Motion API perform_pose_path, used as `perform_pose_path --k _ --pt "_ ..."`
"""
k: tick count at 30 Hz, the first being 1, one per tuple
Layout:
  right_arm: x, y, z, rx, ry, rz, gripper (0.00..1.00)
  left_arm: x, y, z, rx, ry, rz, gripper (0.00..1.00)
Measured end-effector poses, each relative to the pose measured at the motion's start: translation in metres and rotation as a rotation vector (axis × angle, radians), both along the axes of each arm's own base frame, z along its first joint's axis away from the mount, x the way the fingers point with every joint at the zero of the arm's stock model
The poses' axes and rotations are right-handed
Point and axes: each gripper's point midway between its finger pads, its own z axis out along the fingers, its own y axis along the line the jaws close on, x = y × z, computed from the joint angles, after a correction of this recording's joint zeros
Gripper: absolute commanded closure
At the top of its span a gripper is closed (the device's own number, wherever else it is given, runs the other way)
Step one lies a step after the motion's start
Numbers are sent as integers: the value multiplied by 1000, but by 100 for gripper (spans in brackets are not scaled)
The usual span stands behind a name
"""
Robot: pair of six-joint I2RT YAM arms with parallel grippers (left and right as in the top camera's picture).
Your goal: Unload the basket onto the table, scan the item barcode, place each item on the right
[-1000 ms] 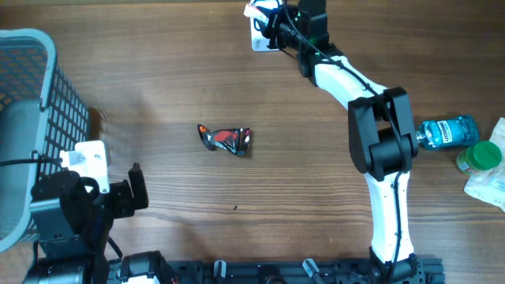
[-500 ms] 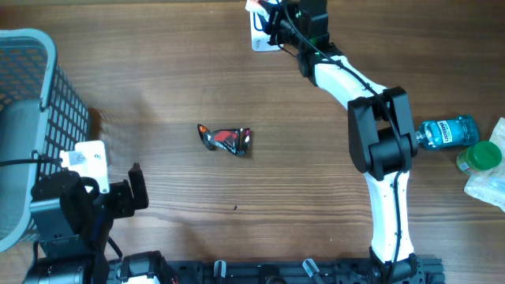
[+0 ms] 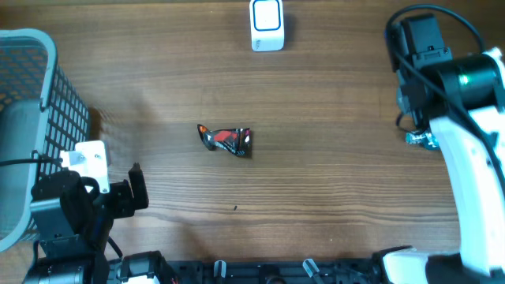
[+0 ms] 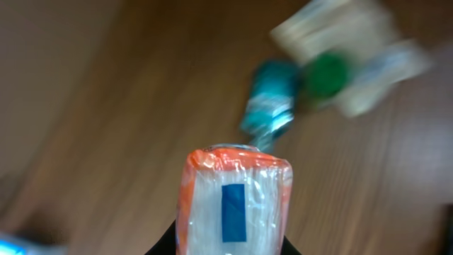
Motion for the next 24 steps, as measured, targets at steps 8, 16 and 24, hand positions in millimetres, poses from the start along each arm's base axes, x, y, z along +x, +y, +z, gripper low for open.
perform_pose_path --k 8,16,24 --pt "-11 -159 -139 -80 81 -380 44 0 0 0 0 -1 0 0" --pt "25 -161 -150 189 99 16 0 0 0 0 0 -2 0 0" --pt "81 84 54 371 -371 900 0 0 0 0 0 -2 0 0"
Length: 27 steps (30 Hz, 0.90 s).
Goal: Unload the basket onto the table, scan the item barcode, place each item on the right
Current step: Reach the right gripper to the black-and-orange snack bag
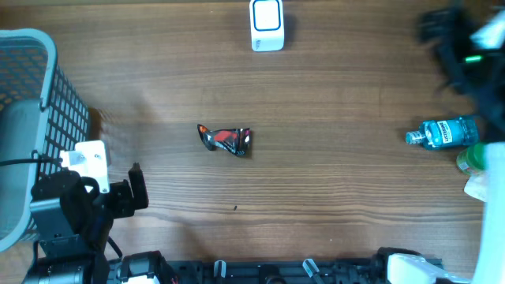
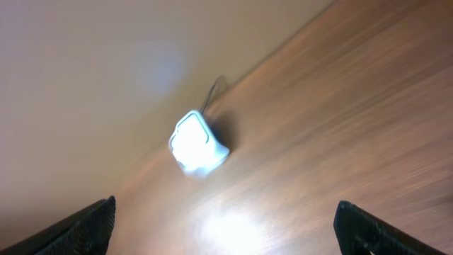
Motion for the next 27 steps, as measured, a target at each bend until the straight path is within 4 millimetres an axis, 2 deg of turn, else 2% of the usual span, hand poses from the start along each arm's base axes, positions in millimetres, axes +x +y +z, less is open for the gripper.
perform_pose_path --k 1,2,3,4,5,6,7,9,10,11,13,14,17,21,22,23,24,26,27 --pt "-2 56 -16 -6 45 136 0 0 0 0 0 0 0 0" --pt "-1 104 -49 8 139 228 0 0 0 0 0 1 0 0" --pt "0 142 -83 5 221 306 5 0 0 0 0 1 0 0" --pt "-1 174 -118 -22 297 377 6 0 0 0 0 1 0 0" --pt "-8 211 -170 -95 395 483 7 0 0 0 0 1 0 0" --pt "-18 227 -201 -164 453 550 10 0 0 0 0 1 0 0" --pt "-28 235 -224 -241 494 607 10 0 0 0 0 1 0 0" --pt "-39 246 -243 -405 474 735 9 0 0 0 0 1 0 0" --pt "-40 248 -244 -540 416 813 9 0 0 0 0 1 0 0" --pt "-46 259 -242 -590 377 860 9 0 0 0 0 1 0 0" --pt "-44 264 -243 -716 300 916 9 0 0 0 0 1 0 0" --pt "-42 266 -250 -781 261 934 9 0 0 0 0 1 0 0" --pt "-36 261 -272 -896 195 920 9 0 0 0 0 2 0 0" --pt "-39 263 -286 -971 144 930 9 0 0 0 0 1 0 0" --pt "-44 269 -287 -984 131 945 9 0 0 0 0 1 0 0" --pt "-58 286 -286 -997 94 990 9 0 0 0 0 1 0 0" --pt "-63 299 -285 -996 49 1010 9 0 0 0 0 1 0 0" --pt "-68 305 -291 -995 19 1025 9 0 0 0 0 1 0 0" --pt "-69 301 -297 -1001 26 1026 10 0 0 0 0 1 0 0"
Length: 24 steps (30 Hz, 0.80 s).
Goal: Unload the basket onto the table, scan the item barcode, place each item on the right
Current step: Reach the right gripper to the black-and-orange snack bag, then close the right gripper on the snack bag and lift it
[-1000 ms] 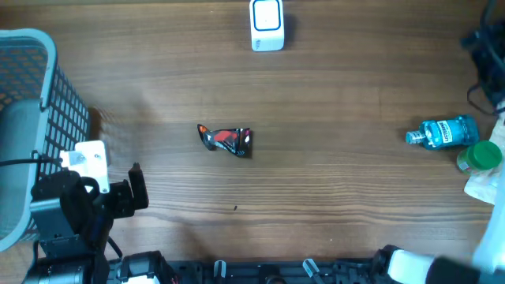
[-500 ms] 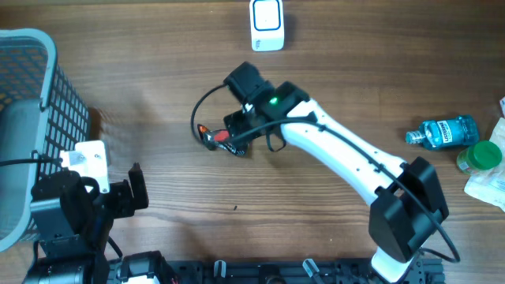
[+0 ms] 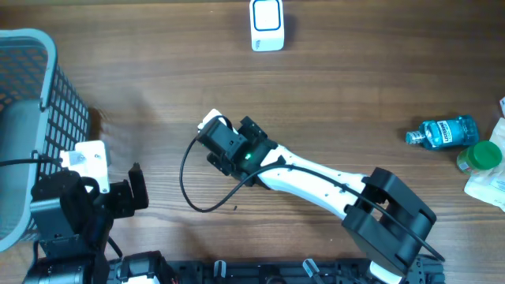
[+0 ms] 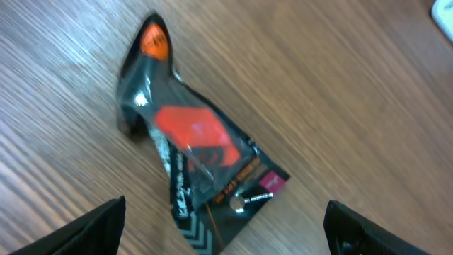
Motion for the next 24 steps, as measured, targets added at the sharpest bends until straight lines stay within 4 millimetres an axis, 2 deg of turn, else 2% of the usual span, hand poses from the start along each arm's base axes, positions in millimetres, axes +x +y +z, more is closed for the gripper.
perform_pose_path --k 3,6,10,13,16,20,24 --pt "0 -7 -11 -16 -6 5 10 0 0 0 0 0 0 0" --pt "5 1 -8 2 -40 33 11 0 0 0 0 0 0 0" --pt "5 1 -23 -30 -30 54 10 0 0 0 0 0 0 0" --pt "8 4 -43 -53 -24 70 15 0 0 0 0 0 0 0" --pt "11 12 -43 -58 -56 115 16 0 0 0 0 0 0 0" --pt "12 12 -42 -88 -83 135 19 0 0 0 0 0 0 0" --pt "4 16 -41 -119 -86 167 21 0 0 0 0 0 0 0"
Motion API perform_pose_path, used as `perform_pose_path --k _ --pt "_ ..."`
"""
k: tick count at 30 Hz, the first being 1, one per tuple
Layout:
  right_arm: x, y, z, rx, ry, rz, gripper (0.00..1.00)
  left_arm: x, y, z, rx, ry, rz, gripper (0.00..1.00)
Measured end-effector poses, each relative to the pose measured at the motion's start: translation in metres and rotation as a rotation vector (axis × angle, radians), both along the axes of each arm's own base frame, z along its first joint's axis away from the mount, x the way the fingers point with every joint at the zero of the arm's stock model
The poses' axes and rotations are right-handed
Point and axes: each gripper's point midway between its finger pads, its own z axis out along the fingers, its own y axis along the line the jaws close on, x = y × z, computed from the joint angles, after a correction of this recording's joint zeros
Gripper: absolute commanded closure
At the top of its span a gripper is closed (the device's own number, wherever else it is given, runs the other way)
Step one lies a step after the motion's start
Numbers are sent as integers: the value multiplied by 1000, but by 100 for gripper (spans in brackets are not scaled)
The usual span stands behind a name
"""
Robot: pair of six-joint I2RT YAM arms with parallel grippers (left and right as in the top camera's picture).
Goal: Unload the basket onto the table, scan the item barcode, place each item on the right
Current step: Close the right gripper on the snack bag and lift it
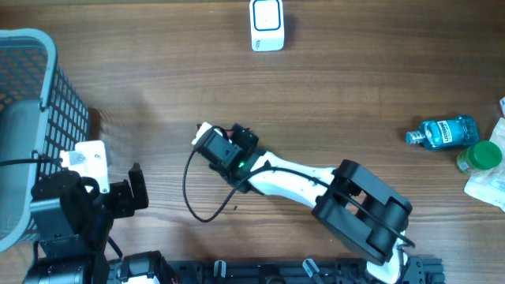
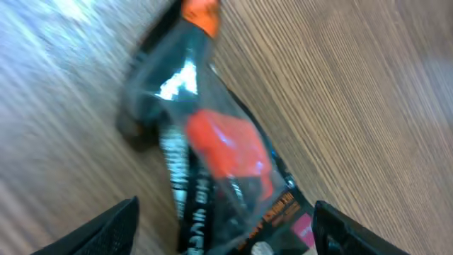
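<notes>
The item, a black packet [image 2: 212, 149] with red and orange print, lies flat on the wooden table [image 1: 355, 79]. My right gripper [image 2: 225, 237] hangs open just above it, a finger on either side of the packet's lower end. From overhead the right gripper [image 1: 215, 147] sits mid-table and hides the packet. The white barcode scanner [image 1: 267, 25] stands at the far edge, well away from the packet. My left gripper [image 1: 128, 193] rests at the near left, and I cannot make out how its jaws stand.
A grey mesh basket [image 1: 35, 87] fills the left side. A blue bottle [image 1: 442, 130], a green-lidded container [image 1: 477, 156] and a pale packet [image 1: 485, 188] lie at the right edge. The right arm's black cable [image 1: 189, 193] loops over the table near the front.
My right gripper has shifted slightly left and come closer to the packet, which now fills more of the wrist view. Its fingers are still open. The left arm has not moved.
First my right gripper was at the table's right end, shut on an orange-edged clear pack over the blue bottle. Then it was open and empty, facing the scanner. Then it was open over the black packet mid-table, and now it is closer to it.
</notes>
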Motion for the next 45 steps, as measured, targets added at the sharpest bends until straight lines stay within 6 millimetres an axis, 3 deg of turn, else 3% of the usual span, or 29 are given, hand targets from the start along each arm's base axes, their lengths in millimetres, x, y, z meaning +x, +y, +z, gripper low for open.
perform_pose_path --k 5,12,19,22,29,32,34,40,45 --pt "-9 18 6 16 -16 46 28 0 0 0 0 0 0 0" --pt "3 36 18 108 -62 58 26 0 0 0 0 0 0 0" --pt "24 21 17 122 -48 35 26 0 0 0 0 0 0 0" --pt "21 25 15 141 -19 60 33 0 0 0 0 0 0 0" --pt "18 25 9 136 4 77 33 0 0 0 0 0 0 0" --pt "18 21 -7 99 20 84 41 0 0 0 0 0 0 0" --pt "20 21 -6 86 7 89 50 0 0 0 0 0 0 0" --pt "28 11 -4 21 -42 71 58 0 0 0 0 0 0 0" --pt "35 22 16 14 -61 76 70 0 0 0 0 0 0 0"
